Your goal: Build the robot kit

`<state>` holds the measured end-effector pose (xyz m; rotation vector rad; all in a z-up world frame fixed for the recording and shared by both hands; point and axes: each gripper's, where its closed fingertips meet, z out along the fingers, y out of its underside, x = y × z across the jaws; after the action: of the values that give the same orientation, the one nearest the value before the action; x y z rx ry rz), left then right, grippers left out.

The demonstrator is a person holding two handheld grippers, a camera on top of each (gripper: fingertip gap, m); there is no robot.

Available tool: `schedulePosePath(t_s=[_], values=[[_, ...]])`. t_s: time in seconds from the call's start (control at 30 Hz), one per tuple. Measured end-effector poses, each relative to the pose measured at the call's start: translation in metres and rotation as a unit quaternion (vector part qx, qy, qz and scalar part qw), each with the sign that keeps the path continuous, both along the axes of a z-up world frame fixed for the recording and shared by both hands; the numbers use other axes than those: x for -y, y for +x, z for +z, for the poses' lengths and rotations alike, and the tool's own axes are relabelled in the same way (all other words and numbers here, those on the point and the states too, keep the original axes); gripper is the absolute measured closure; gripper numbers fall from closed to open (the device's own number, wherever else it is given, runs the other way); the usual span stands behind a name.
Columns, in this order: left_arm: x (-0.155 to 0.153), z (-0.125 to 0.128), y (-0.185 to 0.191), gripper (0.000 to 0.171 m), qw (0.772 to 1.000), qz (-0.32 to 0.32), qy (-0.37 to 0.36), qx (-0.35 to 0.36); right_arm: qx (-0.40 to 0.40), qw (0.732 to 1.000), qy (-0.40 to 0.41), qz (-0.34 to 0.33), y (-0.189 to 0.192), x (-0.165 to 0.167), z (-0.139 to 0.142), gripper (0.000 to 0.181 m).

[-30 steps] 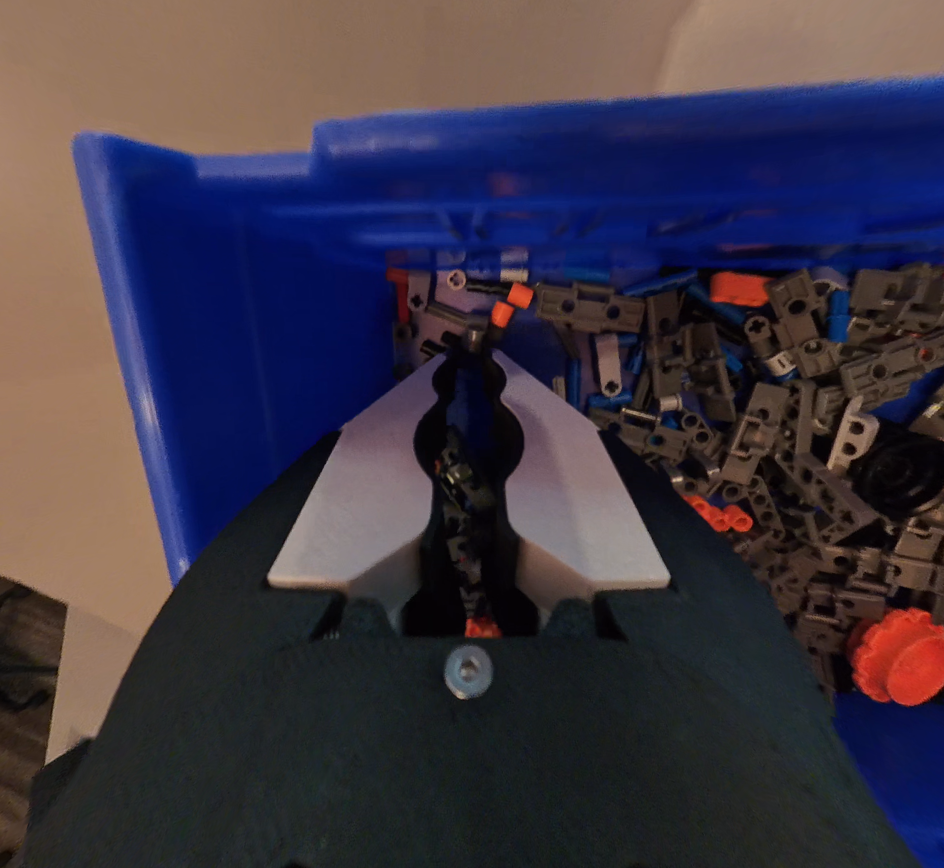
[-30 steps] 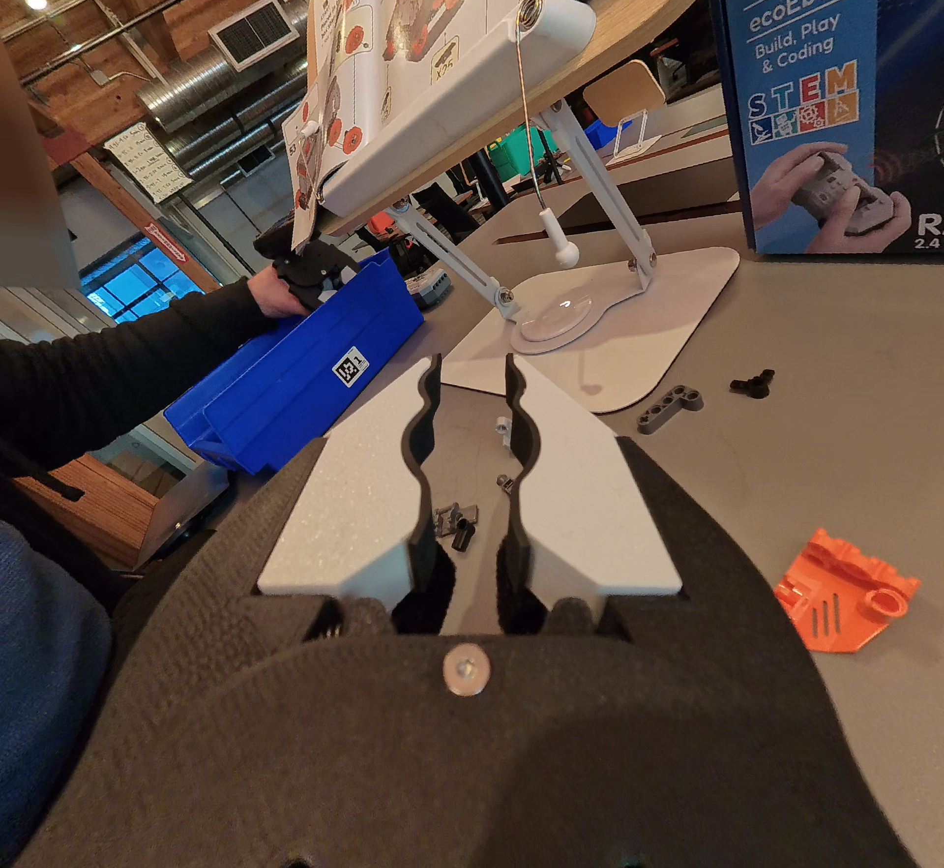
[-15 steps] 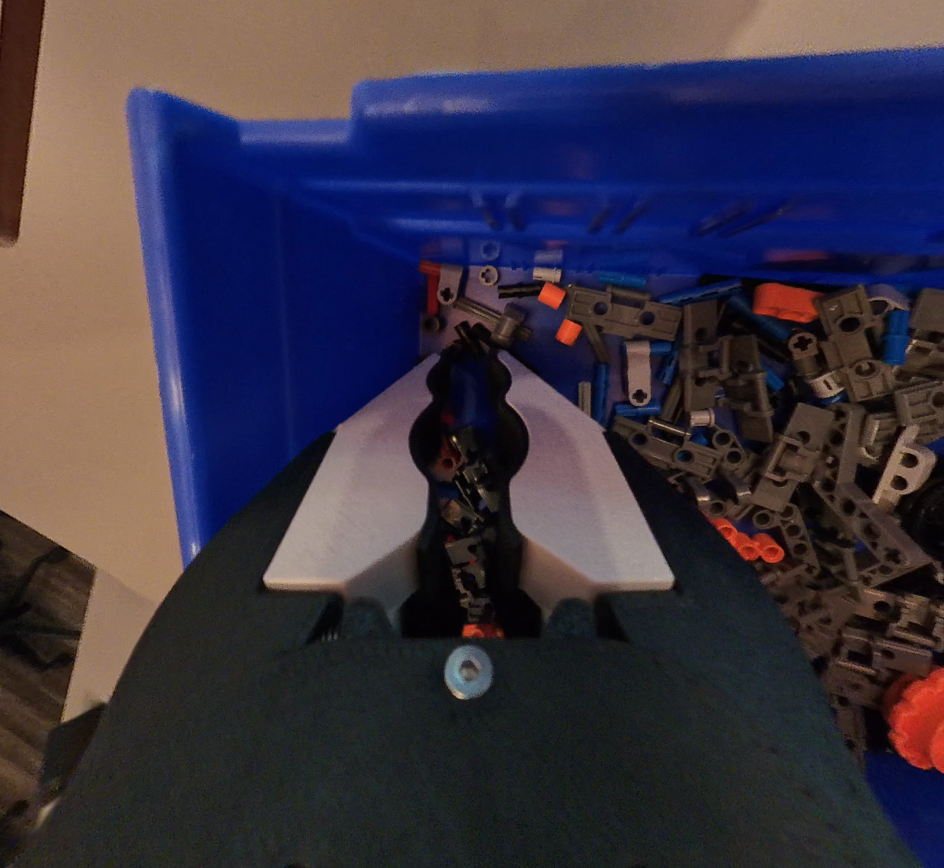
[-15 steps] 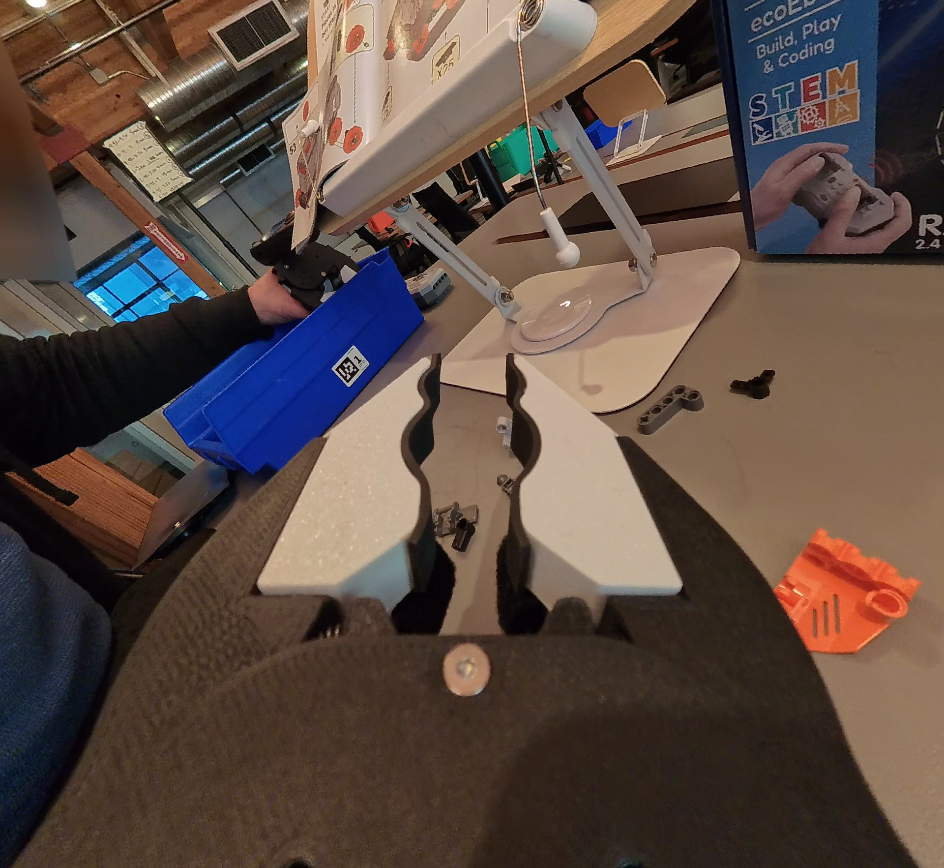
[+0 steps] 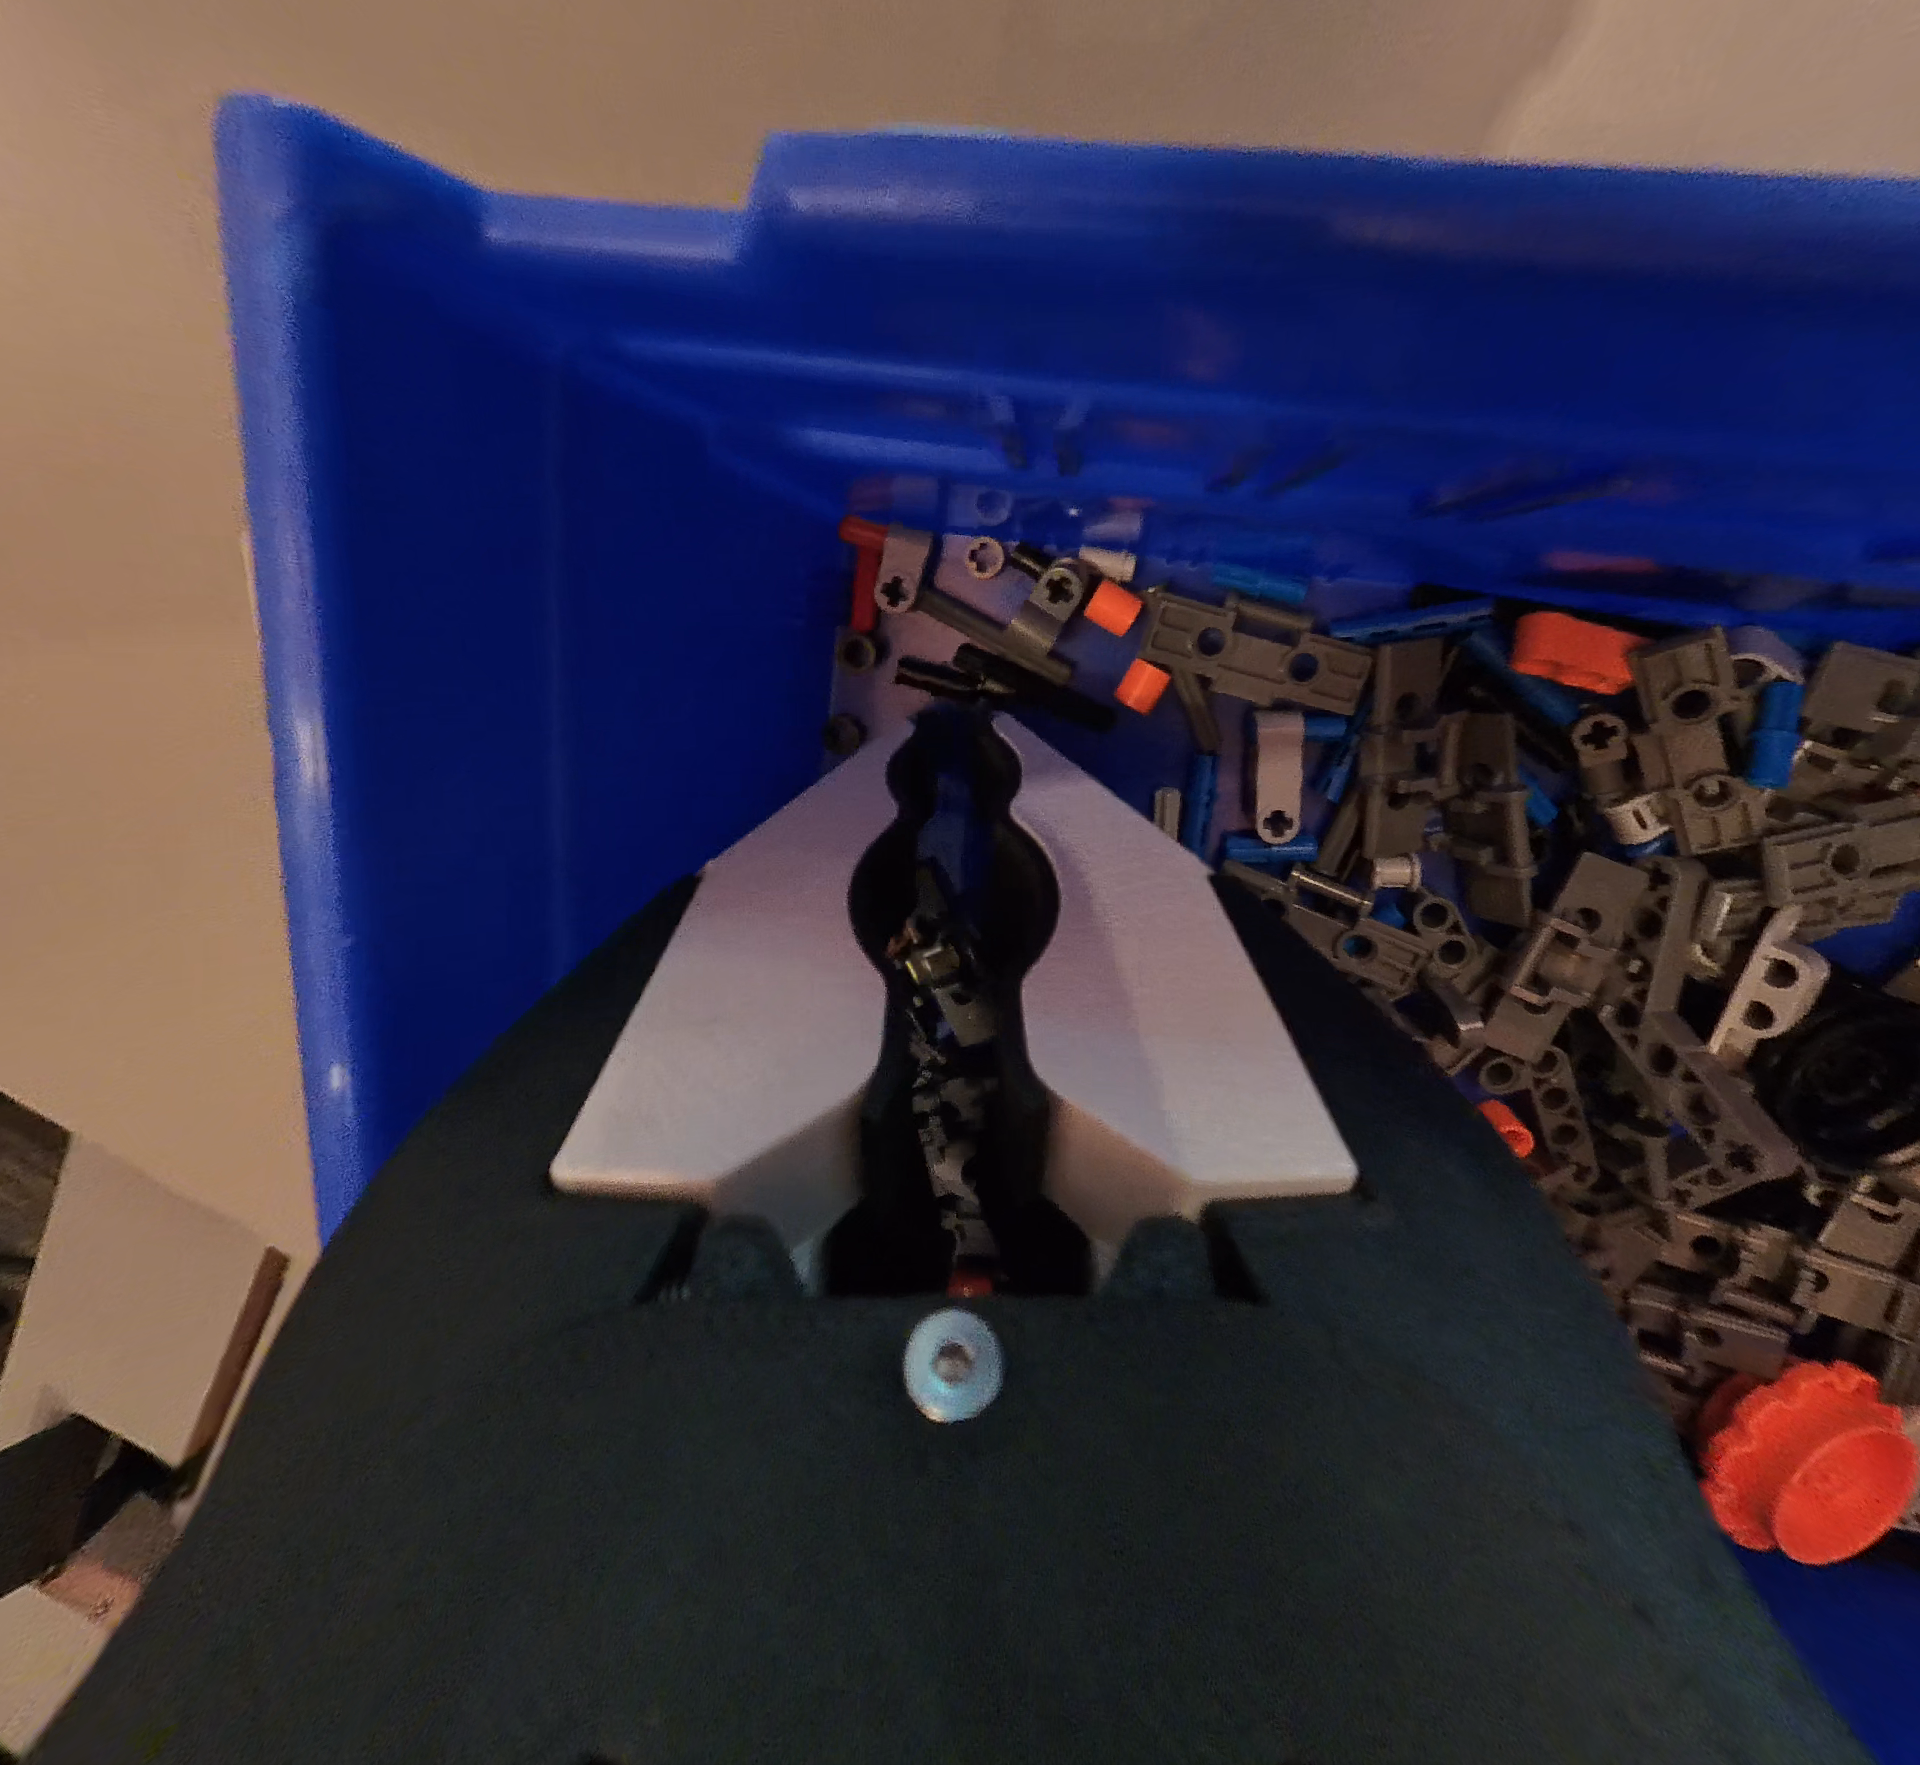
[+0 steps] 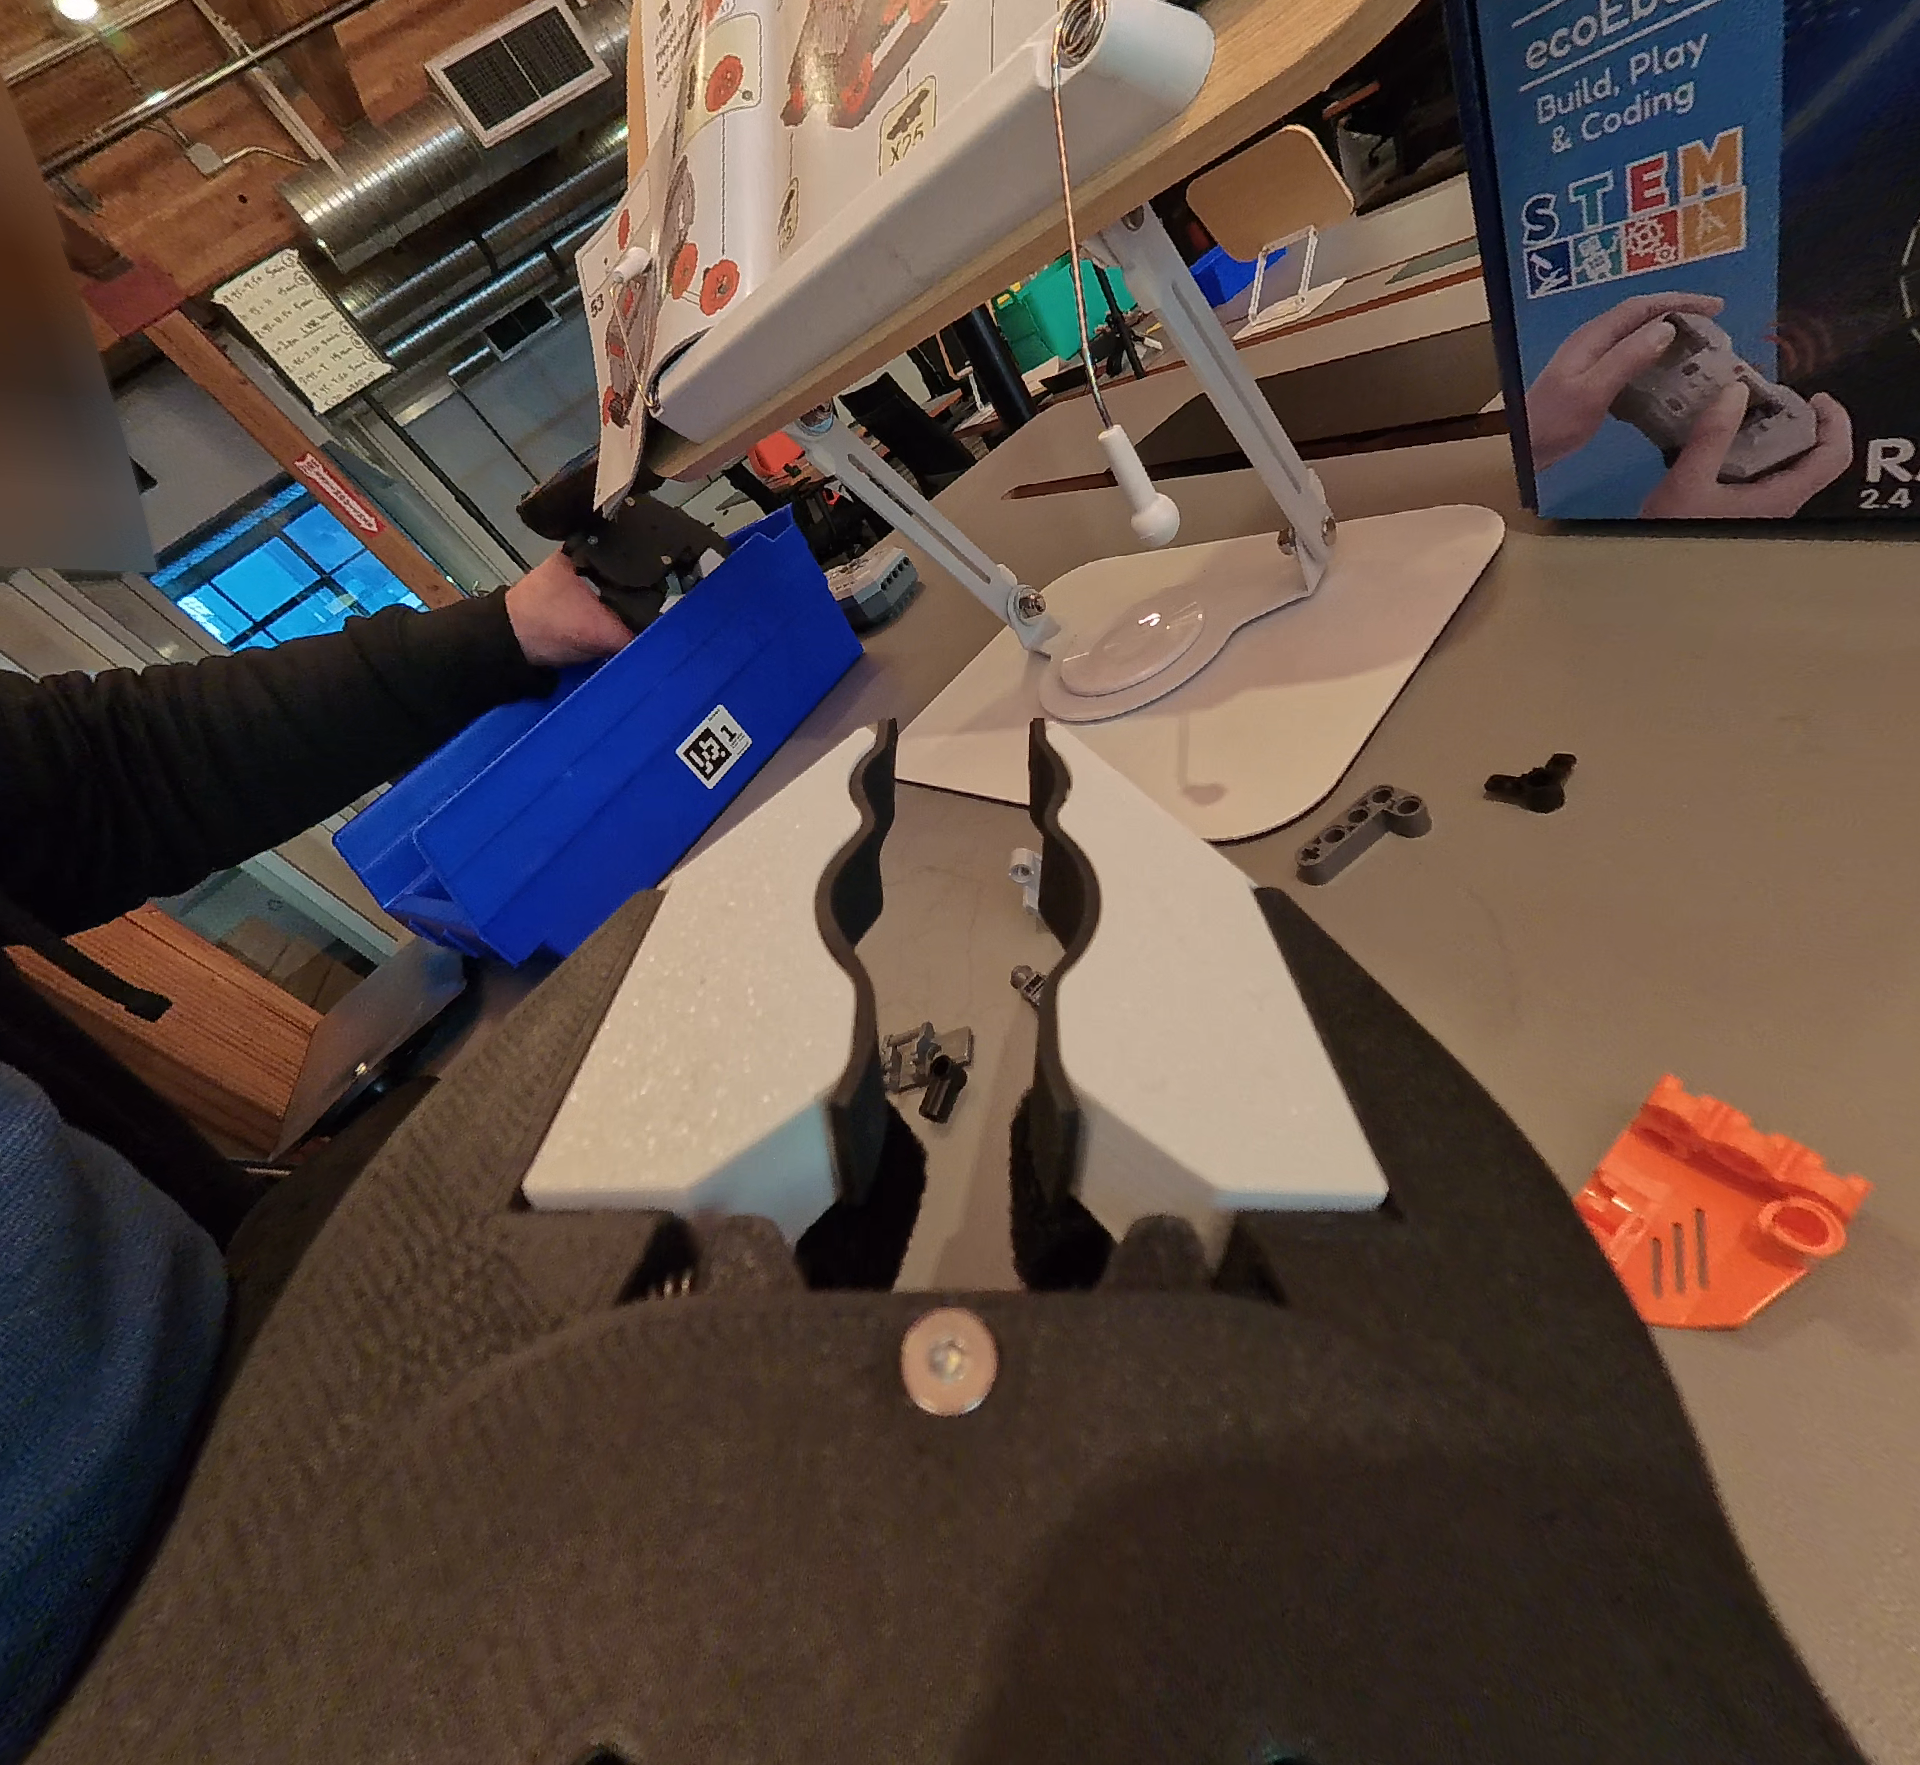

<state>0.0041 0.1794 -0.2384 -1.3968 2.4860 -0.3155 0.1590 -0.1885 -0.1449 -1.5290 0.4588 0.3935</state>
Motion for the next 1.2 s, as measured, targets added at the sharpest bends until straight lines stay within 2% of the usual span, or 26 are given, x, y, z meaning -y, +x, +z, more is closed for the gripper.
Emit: schedulePosePath(t_s=[0.03, 0.3, 0.43, 0.57, 0.73, 0.8, 0.87, 0.93, 1.07, 1.13, 1.2], values=[[0.0, 0.001, 0.001, 0.161, 1.0, 0.003, -0.002, 0.003, 0.0, 1.0, 0.0, 0.0, 0.0, 0.0, 0.0, 0.158], [0.003, 0.001, 0.007, 0.155, 1.0, -0.01, 0.001, 0.018, 0.001, 1.0, 0.0, 0.0, 0.0, 0.0, 0.0, 0.158], [0.007, -0.001, 0.008, 0.165, 1.0, -0.014, -0.007, 0.011, 0.001, 1.0, 0.0, 0.0, 0.0, 0.0, 0.0, 0.158], [0.007, -0.001, 0.008, 0.165, 1.0, -0.004, -0.022, 0.014, 0.001, 1.0, 0.001, 0.0, 0.0, 0.0, 0.0, 0.158], [0.003, 0.001, 0.002, 0.166, 1.0, -0.02, 0.011, 0.006, 0.0, 1.0, 0.002, 0.0, 0.0, 0.0, 0.001, 0.158], [0.005, 0.011, -0.001, 0.166, 1.0, -0.017, -0.002, 0.012, 0.0, 1.0, 0.004, -0.001, 0.0, 0.001, 0.001, 0.158], [0.014, 0.034, -0.005, 0.166, 0.999, -0.014, -0.026, 0.034, 0.0, 1.0, 0.005, -0.001, 0.0, 0.001, 0.001, 0.158], [0.044, 0.07, -0.011, 0.167, 0.994, -0.033, -0.08, 0.06, 0.0, 1.0, 0.005, -0.001, 0.0, 0.001, 0.001, 0.158], [0.122, 0.146, -0.028, 0.167, 0.98, -0.127, -0.115, 0.102, 0.0, 1.0, 0.001, 0.0, 0.0, 0.0, 0.0, 0.158], [0.172, 0.168, -0.034, 0.167, 0.972, -0.166, -0.128, 0.11, 0.0, 1.0, 0.0, 0.0, 0.0, 0.0, 0.0, 0.158], [0.229, 0.174, -0.034, 0.167, 0.964, -0.185, -0.148, 0.118, 0.001, 1.0, -0.001, 0.0, 0.0, -0.001, 0.0, 0.158]])
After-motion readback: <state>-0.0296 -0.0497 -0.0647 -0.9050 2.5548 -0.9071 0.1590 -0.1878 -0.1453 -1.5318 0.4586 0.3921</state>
